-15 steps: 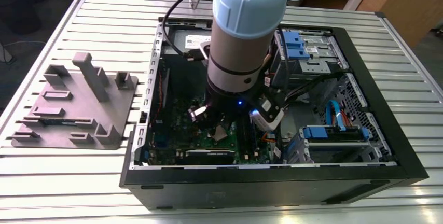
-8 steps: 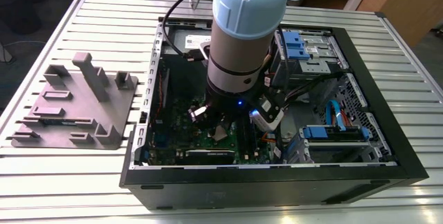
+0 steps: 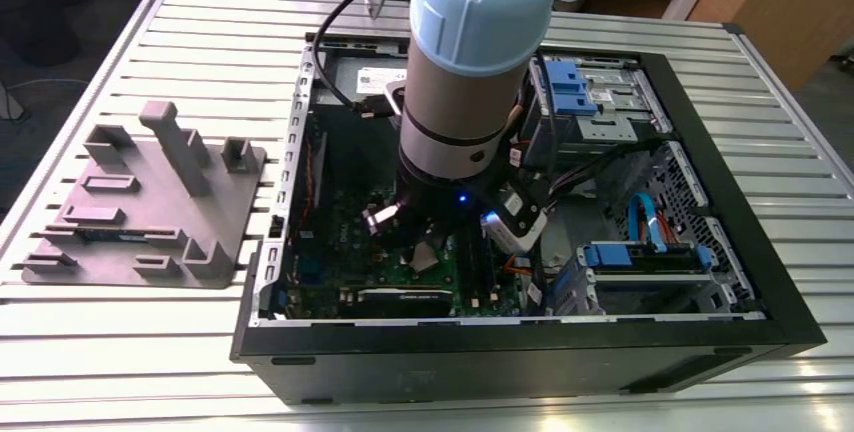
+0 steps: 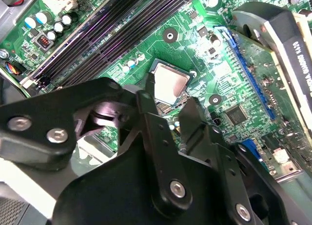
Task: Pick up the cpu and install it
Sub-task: 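Place the cpu into insertion slot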
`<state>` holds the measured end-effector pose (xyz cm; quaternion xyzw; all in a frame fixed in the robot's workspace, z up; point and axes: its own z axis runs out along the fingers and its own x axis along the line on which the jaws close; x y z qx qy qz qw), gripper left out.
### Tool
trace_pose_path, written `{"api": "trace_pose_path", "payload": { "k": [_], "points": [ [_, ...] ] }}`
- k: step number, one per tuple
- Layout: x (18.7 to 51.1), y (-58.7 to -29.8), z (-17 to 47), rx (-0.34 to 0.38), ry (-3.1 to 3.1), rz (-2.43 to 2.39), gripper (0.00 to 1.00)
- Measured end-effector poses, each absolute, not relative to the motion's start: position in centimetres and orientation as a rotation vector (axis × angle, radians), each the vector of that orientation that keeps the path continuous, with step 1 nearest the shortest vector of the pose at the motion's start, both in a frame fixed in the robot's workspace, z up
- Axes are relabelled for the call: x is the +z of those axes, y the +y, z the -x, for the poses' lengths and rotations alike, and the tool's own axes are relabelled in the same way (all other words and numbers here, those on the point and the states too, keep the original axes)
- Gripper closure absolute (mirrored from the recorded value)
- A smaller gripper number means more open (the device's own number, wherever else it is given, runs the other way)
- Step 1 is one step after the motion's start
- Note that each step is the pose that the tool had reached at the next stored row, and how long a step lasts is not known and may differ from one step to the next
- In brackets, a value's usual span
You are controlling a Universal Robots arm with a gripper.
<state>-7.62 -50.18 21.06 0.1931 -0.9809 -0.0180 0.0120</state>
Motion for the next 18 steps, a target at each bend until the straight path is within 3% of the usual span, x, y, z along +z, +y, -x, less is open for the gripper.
{"api": "trace_pose_path", "payload": {
  "k": [1,2,18],
  "points": [
    [21.1,-50.2,7.6,-0.056,-3.058,-0.602,0.56],
    [21.1,-50.2,7.6,-0.056,-3.058,-0.602,0.50],
    [19.6,-50.2,7.6,-0.056,-3.058,-0.602,0.50]
  ]
}}
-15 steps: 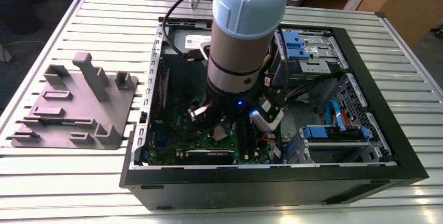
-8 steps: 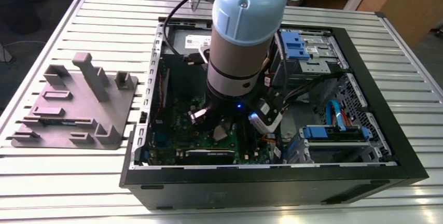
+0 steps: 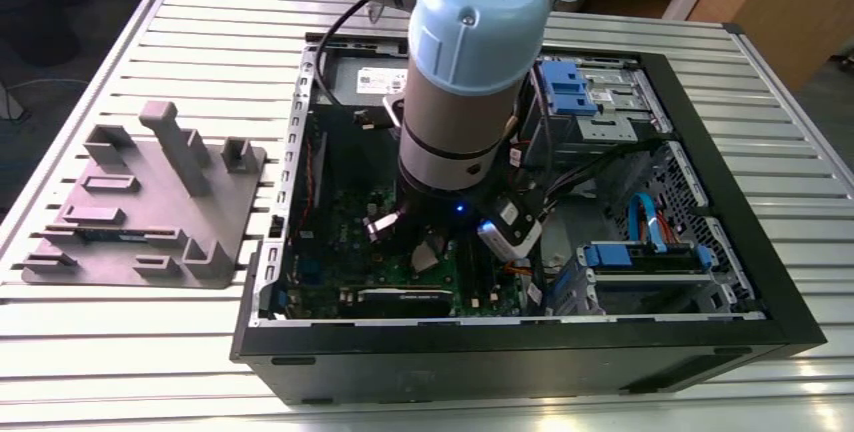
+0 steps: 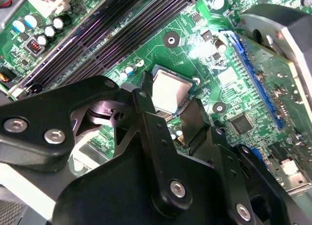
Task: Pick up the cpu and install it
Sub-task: 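Place the cpu into insertion slot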
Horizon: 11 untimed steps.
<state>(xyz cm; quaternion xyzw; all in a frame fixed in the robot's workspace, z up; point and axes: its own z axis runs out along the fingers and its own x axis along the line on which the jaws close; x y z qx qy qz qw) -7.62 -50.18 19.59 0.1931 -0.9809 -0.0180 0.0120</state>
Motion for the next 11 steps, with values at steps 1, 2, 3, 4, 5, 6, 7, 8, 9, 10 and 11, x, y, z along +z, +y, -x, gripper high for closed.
{"api": "trace_pose_path", "payload": {
  "k": [1,2,3,4,5,6,7,8,9,10,11],
  "points": [
    [19.52,-50.18,7.61,-0.056,-3.058,-0.602,0.50],
    [19.41,-50.18,7.61,-0.056,-3.058,-0.602,0.50],
    [19.33,-50.18,7.62,-0.056,-3.058,-0.602,0.50],
    [19.28,-50.19,7.62,-0.056,-3.058,-0.602,0.50],
    [19.27,-50.19,7.62,-0.055,-3.058,-0.602,0.50],
    [19.27,-50.19,7.62,-0.055,-3.058,-0.602,0.50],
    [19.27,-50.19,7.62,-0.055,-3.058,-0.602,0.50],
    [19.26,-50.18,7.62,-0.055,-3.058,-0.602,0.50],
    [19.26,-50.18,7.62,-0.055,-3.058,-0.602,0.50],
    [19.26,-50.18,7.62,-0.055,-3.058,-0.602,0.50],
    [19.26,-50.18,7.62,-0.055,-3.058,-0.602,0.50]
  ]
}}
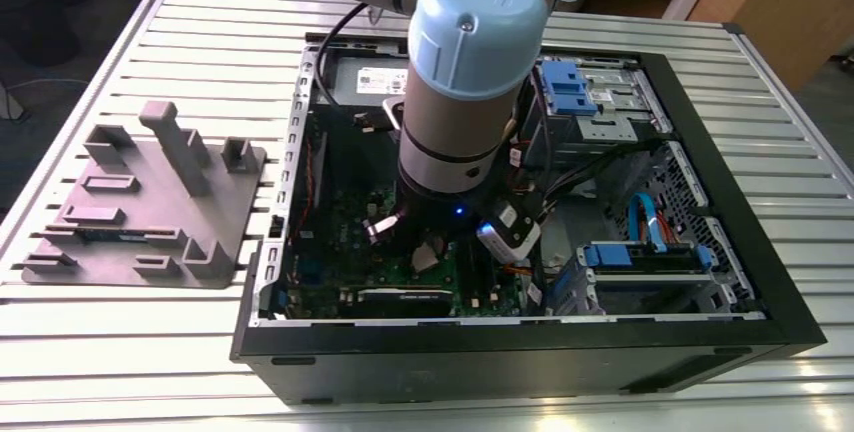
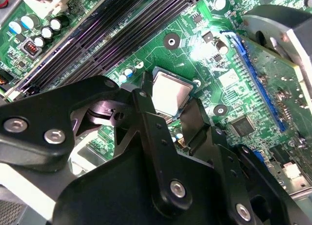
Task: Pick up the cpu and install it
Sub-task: 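Place the cpu into insertion slot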
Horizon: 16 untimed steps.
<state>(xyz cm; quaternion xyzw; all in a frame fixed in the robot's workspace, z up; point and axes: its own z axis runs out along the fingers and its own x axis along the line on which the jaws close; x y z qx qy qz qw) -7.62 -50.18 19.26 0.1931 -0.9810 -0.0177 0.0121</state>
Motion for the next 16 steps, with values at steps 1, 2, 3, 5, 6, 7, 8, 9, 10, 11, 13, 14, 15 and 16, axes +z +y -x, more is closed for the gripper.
{"api": "trace_pose_path", "payload": {
  "k": [1,2,3,5,6,7,8,9,10,11,13,14,15,16],
  "points": [
    [19.26,-50.18,7.62,-0.055,-3.058,-0.602,0.50],
    [19.26,-50.18,7.62,-0.055,-3.058,-0.602,0.50],
    [19.26,-50.18,7.62,-0.055,-3.058,-0.602,0.50],
    [19.26,-50.18,7.62,-0.055,-3.058,-0.602,0.51],
    [19.26,-50.18,7.62,-0.055,-3.058,-0.602,0.51],
    [19.26,-50.18,7.62,-0.055,-3.058,-0.602,0.58],
    [19.26,-50.18,7.62,-0.055,-3.058,-0.602,0.58],
    [19.26,-50.18,7.62,-0.055,-3.058,-0.602,0.58],
    [19.26,-50.18,7.62,-0.055,-3.058,-0.602,0.58],
    [19.26,-50.18,7.62,-0.055,-3.058,-0.602,0.58],
    [19.26,-50.18,7.62,-0.055,-3.058,-0.602,0.58],
    [19.26,-50.18,7.62,-0.055,-3.058,-0.602,0.58],
    [19.26,-50.18,7.62,-0.055,-3.058,-0.602,0.58],
    [19.26,-50.18,7.62,-0.055,-3.058,-0.602,0.58]
  ]
}}
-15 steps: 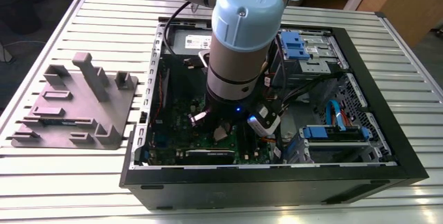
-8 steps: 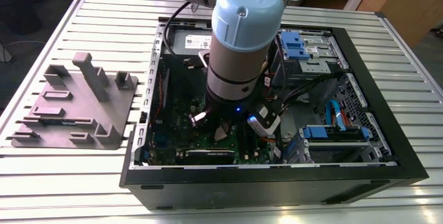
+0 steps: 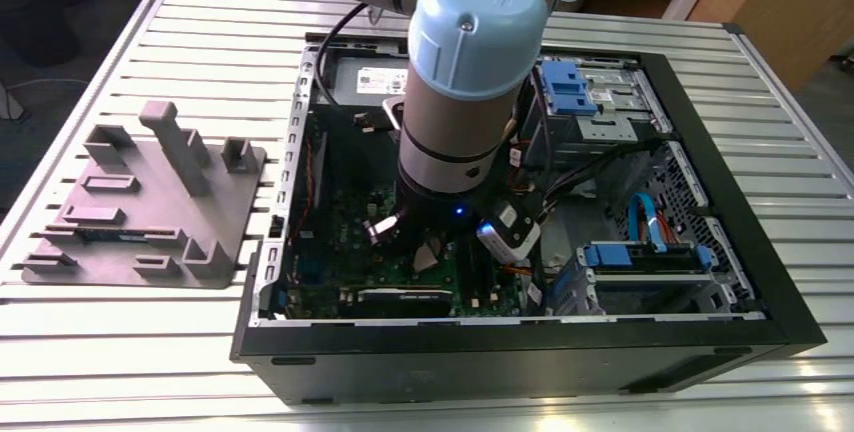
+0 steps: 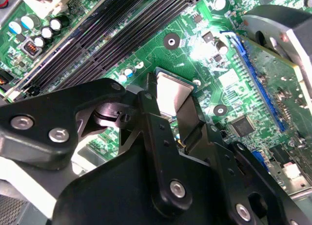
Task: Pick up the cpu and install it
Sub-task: 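Place the cpu into insertion slot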
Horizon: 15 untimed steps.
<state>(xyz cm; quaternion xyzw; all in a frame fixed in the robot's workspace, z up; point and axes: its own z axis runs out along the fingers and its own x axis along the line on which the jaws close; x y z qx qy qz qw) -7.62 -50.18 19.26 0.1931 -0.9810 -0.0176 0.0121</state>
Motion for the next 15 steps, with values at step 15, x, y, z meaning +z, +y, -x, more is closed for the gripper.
{"api": "trace_pose_path", "payload": {
  "k": [15],
  "points": [
    [19.59,-50.18,7.60,-0.060,-3.058,-0.607,0.58]
  ]
}}
